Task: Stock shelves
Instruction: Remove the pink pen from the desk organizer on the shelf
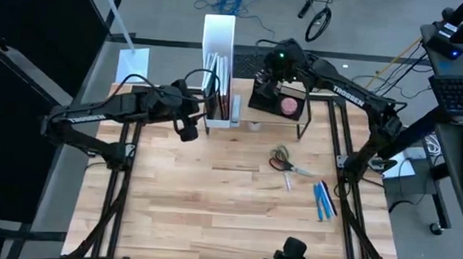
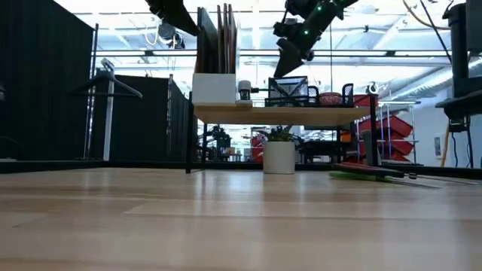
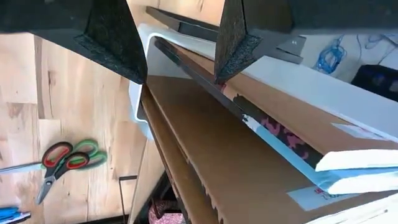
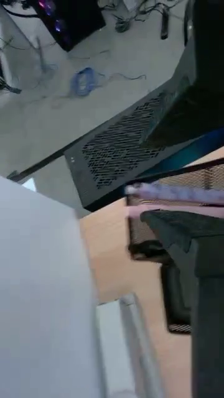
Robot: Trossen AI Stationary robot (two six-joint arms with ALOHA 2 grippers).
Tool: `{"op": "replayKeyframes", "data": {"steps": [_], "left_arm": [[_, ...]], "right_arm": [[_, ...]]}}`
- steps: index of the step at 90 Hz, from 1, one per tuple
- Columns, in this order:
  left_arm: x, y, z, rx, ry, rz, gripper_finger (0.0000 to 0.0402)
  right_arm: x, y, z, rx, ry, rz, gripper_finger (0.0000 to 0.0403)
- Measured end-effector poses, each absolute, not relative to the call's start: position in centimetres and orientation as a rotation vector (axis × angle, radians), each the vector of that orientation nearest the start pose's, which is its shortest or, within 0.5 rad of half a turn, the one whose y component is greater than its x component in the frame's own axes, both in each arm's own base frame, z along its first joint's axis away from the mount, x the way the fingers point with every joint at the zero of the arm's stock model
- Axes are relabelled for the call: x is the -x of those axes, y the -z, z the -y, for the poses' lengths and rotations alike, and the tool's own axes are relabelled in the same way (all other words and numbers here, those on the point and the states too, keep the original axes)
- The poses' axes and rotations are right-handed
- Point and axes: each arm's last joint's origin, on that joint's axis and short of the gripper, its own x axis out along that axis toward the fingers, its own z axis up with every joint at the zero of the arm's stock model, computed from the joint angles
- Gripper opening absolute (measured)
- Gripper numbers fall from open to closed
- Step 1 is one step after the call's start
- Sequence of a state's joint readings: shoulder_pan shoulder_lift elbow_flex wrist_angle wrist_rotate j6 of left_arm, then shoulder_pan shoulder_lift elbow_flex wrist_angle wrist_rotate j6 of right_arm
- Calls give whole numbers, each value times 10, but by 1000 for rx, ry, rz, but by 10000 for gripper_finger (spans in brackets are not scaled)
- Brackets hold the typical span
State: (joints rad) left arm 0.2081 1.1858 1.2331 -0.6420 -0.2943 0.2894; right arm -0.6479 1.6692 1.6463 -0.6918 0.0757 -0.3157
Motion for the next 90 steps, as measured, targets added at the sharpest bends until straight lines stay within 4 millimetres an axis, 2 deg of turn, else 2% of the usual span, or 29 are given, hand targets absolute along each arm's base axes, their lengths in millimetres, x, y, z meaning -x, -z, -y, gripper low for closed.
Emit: {"op": "replayKeyframes", "data": {"steps": [13, 40, 90], "left_arm": [[-235, -366, -58, -307, -399, -665, 176], [-235, -366, -58, -305, -399, -664, 176], [-235, -366, -58, -302, -399, -663, 176]], "right_arm": [[-292, -351, 224, 81, 559, -826, 155], [-294, -351, 223, 74, 519, -802, 155], [-295, -331, 224, 69, 519, -800, 154]]}}
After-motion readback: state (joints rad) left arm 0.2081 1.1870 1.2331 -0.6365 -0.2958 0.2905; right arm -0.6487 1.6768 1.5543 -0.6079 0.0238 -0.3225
